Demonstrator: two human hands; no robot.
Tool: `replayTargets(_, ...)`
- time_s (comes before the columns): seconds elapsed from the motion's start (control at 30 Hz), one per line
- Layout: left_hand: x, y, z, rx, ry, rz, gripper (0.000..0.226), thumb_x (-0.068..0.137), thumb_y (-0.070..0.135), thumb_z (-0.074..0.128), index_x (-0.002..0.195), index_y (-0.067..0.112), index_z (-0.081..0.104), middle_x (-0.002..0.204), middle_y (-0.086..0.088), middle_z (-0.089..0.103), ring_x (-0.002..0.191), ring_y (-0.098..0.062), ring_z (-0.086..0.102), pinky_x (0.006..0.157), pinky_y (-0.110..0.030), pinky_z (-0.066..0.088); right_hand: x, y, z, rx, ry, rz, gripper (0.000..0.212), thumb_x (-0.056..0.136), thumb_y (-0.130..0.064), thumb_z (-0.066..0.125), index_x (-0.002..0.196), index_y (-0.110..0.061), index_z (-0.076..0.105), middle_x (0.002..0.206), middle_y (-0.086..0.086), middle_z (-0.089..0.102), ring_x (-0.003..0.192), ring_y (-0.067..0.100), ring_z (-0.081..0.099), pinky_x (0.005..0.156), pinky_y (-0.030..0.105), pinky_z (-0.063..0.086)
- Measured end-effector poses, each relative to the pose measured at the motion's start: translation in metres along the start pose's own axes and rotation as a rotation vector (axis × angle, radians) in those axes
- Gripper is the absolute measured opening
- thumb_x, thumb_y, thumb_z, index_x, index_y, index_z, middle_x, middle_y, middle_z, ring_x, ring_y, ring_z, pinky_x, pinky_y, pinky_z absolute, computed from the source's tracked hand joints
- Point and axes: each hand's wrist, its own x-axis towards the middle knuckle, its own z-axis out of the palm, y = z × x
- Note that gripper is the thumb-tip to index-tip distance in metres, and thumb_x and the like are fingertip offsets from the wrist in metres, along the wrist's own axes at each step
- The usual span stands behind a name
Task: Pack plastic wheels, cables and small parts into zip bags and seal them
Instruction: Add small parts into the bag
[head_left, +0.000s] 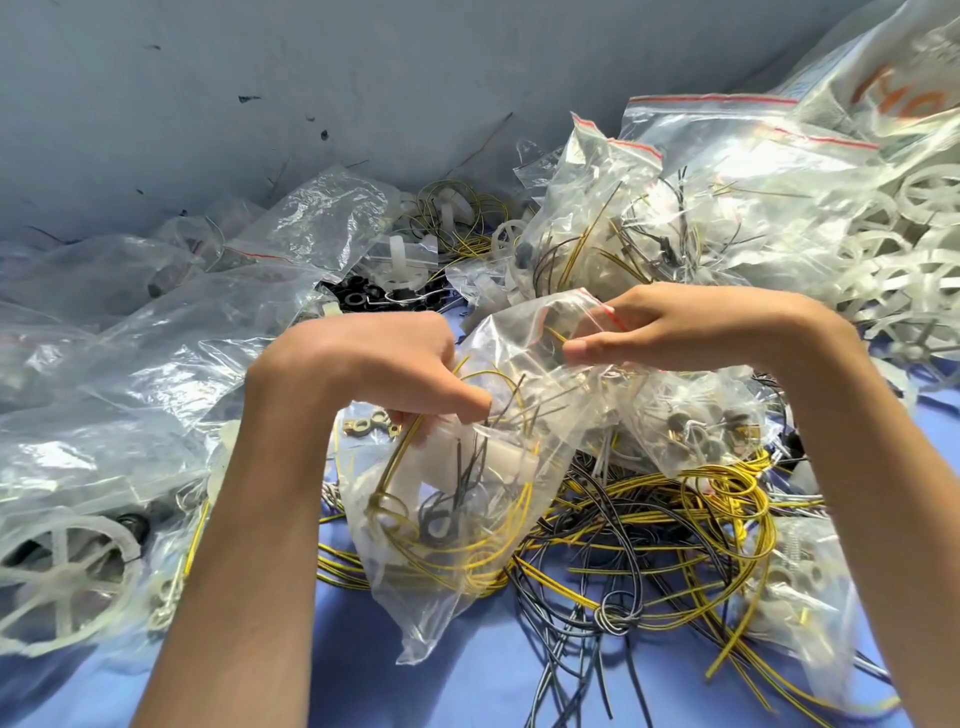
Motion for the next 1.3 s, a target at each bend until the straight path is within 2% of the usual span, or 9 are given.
replayTargets(0.13, 0.000, 0.000, -0.001, 0.006, 0.002, 0.003, 0.035, 0.064, 0.048, 0.057, 0.041, 0.023, 0.059, 0.042, 0.008, 0.057, 0.035, -0.001, 0.041, 0.034, -0.011, 0.027, 0.000, -0.002, 0.000, -0.015, -0.012, 0.009, 0.055, 0.069, -0.073, 0.045, 0.062, -0.018, 0.043, 0.058, -0.006, 0.037, 0.053, 0.012, 0.032, 0.057, 0.032, 0.026)
replayTargets(0.33, 0.001, -0.001, -0.002, 0.047, 0.005, 0.023, 0.032, 0.067, 0.048, 0.058, 0.042, 0.028, 0.058, 0.037, 0.012, 0.047, 0.035, -0.003, 0.038, 0.033, -0.013, 0.025, 0.000, -0.001, 0.000, -0.003, -0.010, 0.007, 0.051, 0.079, -0.065, 0.050, 0.062, -0.017, 0.047, 0.047, -0.013, 0.033, 0.044, 0.006, 0.027, 0.053, 0.029, 0.024)
replayTargets(0.43, 0.000, -0.004, -0.001, 0.062, -0.018, 0.051, 0.035, 0.057, 0.053, 0.057, 0.056, 0.018, 0.056, 0.045, 0.008, 0.046, 0.041, -0.007, 0.036, 0.044, -0.022, 0.029, -0.002, -0.003, -0.002, -0.013, -0.010, -0.041, 0.048, 0.080, -0.059, 0.053, 0.086, -0.016, 0.073, 0.046, -0.012, 0.035, 0.044, 0.006, 0.029, 0.045, 0.020, 0.024)
replayTargets(0.6, -0.002, -0.005, -0.002, 0.050, -0.049, 0.106, 0.036, 0.059, 0.049, 0.061, 0.069, 0.014, 0.059, 0.054, 0.008, 0.050, 0.052, -0.012, 0.042, 0.056, -0.028, 0.033, -0.003, -0.005, -0.004, -0.006, -0.026, -0.102, 0.069, 0.066, -0.067, 0.050, 0.099, -0.011, 0.073, 0.063, 0.002, 0.051, 0.054, 0.006, 0.035, 0.046, 0.018, 0.024)
replayTargets(0.7, -0.002, -0.005, -0.002, 0.062, -0.055, 0.114, 0.038, 0.066, 0.047, 0.067, 0.076, 0.011, 0.062, 0.062, 0.004, 0.054, 0.058, -0.015, 0.045, 0.059, -0.031, 0.035, -0.003, -0.003, -0.003, 0.000, -0.028, -0.097, 0.062, 0.076, -0.059, 0.055, 0.102, -0.004, 0.070, 0.070, 0.015, 0.056, 0.059, 0.009, 0.037, 0.048, 0.021, 0.024)
replayTargets(0.9, 0.000, -0.008, -0.002, 0.005, -0.076, 0.130, 0.047, 0.059, 0.054, 0.060, 0.083, 0.014, 0.066, 0.075, -0.005, 0.066, 0.063, -0.015, 0.051, 0.062, -0.032, 0.038, -0.004, -0.004, -0.005, -0.022, -0.013, -0.080, 0.057, 0.071, -0.061, 0.054, 0.098, -0.016, 0.074, 0.056, -0.006, 0.044, 0.048, 0.005, 0.032, 0.043, 0.018, 0.023)
replayTargets(0.97, 0.003, -0.012, -0.002, 0.005, -0.063, 0.121, 0.045, 0.066, 0.058, 0.066, 0.077, 0.015, 0.063, 0.068, -0.004, 0.062, 0.062, -0.014, 0.050, 0.061, -0.031, 0.036, -0.005, -0.003, -0.006, -0.003, -0.008, -0.059, 0.053, 0.069, -0.062, 0.054, 0.096, -0.022, 0.075, 0.051, -0.010, 0.044, 0.047, 0.005, 0.034, 0.044, 0.019, 0.024)
replayTargets(1.1, 0.016, -0.016, 0.006, 0.004, -0.035, 0.006, 0.044, 0.081, 0.056, 0.061, 0.071, 0.015, 0.047, 0.064, 0.002, 0.050, 0.058, -0.015, 0.054, 0.057, -0.024, 0.040, -0.005, 0.001, -0.006, 0.016, 0.027, -0.037, 0.053, 0.078, -0.058, 0.054, 0.097, -0.012, 0.073, 0.052, -0.008, 0.040, 0.043, 0.004, 0.032, 0.040, 0.016, 0.023)
replayTargets(1.3, 0.027, -0.013, 0.015, -0.041, -0.054, -0.013, 0.034, 0.083, 0.049, 0.062, 0.075, 0.017, 0.054, 0.053, 0.009, 0.061, 0.050, -0.006, 0.061, 0.047, -0.015, 0.041, -0.005, 0.000, -0.006, 0.021, 0.018, -0.058, 0.074, 0.066, -0.069, 0.046, 0.098, -0.008, 0.072, 0.050, -0.008, 0.037, 0.042, 0.004, 0.031, 0.040, 0.016, 0.023)
